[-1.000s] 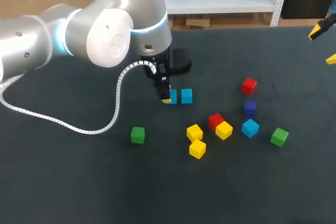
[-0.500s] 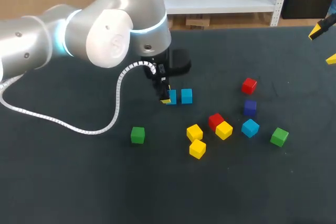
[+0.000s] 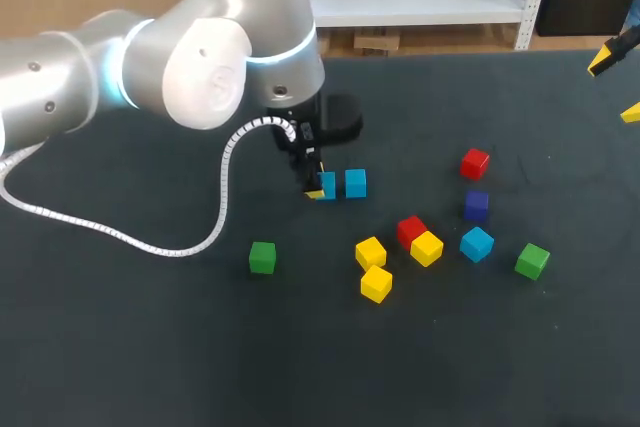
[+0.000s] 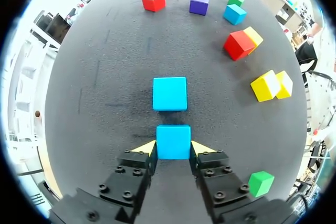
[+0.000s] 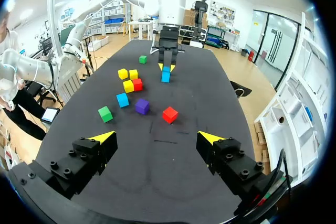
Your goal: Place the blue cubes, place green cubes on the blue cubes, place the yellow cubes on the green cubes, then place the red cubes on the yellow cubes, and place purple cube on the red cubes.
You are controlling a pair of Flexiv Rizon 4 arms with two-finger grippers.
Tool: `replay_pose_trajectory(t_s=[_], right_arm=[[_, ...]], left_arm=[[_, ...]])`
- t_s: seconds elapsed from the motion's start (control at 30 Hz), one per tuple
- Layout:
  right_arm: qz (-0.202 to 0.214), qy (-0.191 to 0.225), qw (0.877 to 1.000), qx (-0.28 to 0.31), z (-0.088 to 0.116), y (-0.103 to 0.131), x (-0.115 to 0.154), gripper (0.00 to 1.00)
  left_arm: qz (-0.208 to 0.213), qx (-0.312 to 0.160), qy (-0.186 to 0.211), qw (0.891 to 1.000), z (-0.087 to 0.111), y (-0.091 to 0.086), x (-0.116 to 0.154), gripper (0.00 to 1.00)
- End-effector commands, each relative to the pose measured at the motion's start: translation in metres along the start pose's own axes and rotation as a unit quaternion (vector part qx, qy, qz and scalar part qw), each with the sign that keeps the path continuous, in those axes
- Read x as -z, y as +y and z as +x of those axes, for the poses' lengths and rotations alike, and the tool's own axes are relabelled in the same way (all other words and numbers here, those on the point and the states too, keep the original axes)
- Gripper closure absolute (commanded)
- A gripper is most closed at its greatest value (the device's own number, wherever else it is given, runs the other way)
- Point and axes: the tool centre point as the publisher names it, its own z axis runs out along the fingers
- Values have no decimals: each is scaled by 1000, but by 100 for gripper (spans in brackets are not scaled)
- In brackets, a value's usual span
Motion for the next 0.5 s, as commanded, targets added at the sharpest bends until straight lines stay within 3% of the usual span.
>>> replay_pose_trajectory(t_s=[0.03, 0.3, 0.43, 0.47, 0.5], right_arm=[[1, 0, 1000, 0, 0, 1, 0, 0], [1, 0, 1000, 0, 0, 1, 0, 0], [1, 0, 1000, 0, 0, 1, 0, 0], [1, 0, 1000, 0, 0, 1, 0, 0], [1, 0, 1000, 0, 0, 1, 0, 0]], left_arm=[[2, 0, 1, 1000, 0, 3, -1, 64], [4, -1, 0, 1000, -1, 4, -1, 65], [5, -3, -2, 1000, -1, 4, -2, 58], [6, -4, -5, 1000, -1, 4, -2, 51], [7, -4, -9, 1000, -1, 4, -1, 0]])
